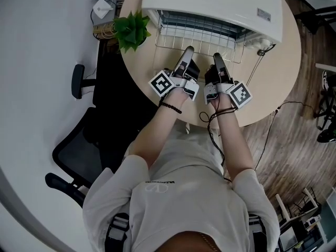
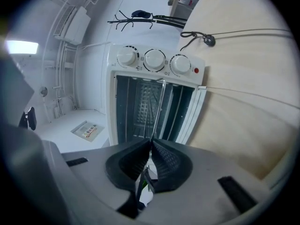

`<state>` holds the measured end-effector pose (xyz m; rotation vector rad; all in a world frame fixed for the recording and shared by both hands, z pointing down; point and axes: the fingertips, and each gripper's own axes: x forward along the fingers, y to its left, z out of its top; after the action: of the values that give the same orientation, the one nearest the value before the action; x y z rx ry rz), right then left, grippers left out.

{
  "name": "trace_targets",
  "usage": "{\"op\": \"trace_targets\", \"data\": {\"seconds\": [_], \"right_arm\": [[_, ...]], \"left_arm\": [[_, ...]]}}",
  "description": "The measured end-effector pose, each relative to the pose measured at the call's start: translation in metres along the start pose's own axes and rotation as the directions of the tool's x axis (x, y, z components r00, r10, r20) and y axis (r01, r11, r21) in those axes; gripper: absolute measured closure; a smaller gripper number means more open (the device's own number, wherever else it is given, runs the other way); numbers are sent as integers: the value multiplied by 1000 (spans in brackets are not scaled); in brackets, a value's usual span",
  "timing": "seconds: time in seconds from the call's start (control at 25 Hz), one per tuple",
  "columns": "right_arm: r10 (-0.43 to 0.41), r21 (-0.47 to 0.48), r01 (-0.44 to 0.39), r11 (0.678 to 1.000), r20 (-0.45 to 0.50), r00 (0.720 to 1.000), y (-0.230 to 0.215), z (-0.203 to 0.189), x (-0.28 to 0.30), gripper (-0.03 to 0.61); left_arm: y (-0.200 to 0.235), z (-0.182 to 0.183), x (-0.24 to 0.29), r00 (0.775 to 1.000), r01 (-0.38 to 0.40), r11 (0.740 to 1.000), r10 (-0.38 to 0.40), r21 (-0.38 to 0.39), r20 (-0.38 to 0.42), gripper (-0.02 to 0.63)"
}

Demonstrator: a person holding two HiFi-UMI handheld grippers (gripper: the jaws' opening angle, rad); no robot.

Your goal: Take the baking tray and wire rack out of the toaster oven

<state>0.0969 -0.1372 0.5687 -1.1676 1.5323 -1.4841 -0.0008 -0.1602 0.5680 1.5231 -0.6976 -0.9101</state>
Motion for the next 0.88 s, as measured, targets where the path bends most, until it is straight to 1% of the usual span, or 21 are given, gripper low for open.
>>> {"op": "trace_targets", "data": {"seconds": [0.2,0.68,0.8,0.88], "right_arm": [[2,-15,-3,1000,-21,1000,4,-11,-17,563],[-17,-17,15,1000,-70,997,17,-35,-54,563],[-15,-46,10,999,-109,994,21,-47,-65,569],[-13,-68,5,998,-131,991,24,-53,-71,566]], "left_arm": [[-5,-7,-18,1000,-16,1000,16,-1,-25,603],[-25,-21,-55,997,-36,999,36,6,-68,603],[-27,-22,-69,995,-45,999,46,6,-84,605],[-34,-23,-76,995,-35,999,38,28,-97,606]]}}
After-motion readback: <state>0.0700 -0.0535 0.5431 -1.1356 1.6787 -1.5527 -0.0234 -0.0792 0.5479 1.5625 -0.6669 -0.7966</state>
